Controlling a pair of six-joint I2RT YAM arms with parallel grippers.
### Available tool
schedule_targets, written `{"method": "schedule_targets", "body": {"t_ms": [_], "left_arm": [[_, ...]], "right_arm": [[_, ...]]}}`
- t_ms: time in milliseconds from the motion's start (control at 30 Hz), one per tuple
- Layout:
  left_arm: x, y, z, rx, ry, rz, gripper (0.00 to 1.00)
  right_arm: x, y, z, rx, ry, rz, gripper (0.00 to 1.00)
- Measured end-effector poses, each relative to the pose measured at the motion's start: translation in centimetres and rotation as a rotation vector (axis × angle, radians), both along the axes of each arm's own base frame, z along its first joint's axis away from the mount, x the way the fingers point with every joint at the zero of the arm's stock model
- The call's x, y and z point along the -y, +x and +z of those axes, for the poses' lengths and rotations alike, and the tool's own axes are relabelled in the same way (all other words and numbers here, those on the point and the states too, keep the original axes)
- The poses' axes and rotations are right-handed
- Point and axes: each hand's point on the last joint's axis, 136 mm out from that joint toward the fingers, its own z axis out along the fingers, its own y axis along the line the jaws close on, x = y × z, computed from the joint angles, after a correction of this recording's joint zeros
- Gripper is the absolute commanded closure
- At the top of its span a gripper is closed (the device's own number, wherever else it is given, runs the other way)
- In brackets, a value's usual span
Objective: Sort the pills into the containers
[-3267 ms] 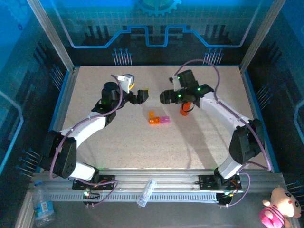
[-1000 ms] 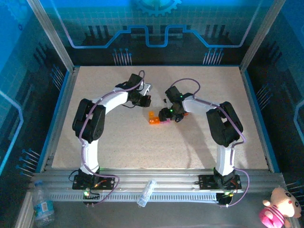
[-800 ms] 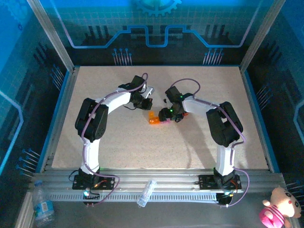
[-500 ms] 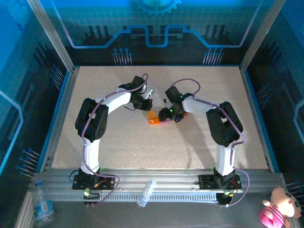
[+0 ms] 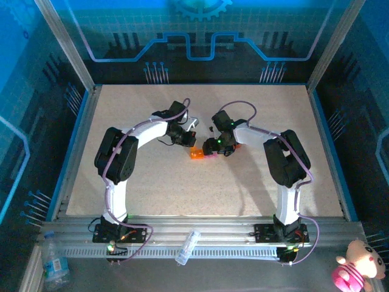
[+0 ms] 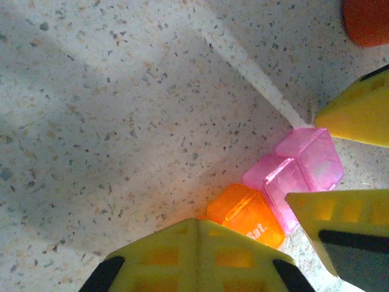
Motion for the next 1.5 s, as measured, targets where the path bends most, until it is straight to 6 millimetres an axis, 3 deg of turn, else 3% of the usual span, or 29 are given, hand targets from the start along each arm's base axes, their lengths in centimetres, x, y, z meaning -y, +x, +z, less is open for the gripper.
{"method": "schedule_targets", "body": {"t_ms": [267,1000,1500], "left_arm": [[0.6,-1.1,1.1,0.011,-0.018,-0.02,1.0],[1.2,-4.2,-0.2,-0.047,-0.014,-0.039,1.0],[0.5,-4.2,-0.9,-0.045,0.023,-0.025,1.0]], "right_arm": [[-0.1,0.0,0.0,0.0,0.003,0.001,0.33],[-0.3,0.1,-0.1,-0.005,0.016,-0.004,0.33],[-0.4,0.1,-0.2,-0.007,0.026,-0.006,0.33]]}}
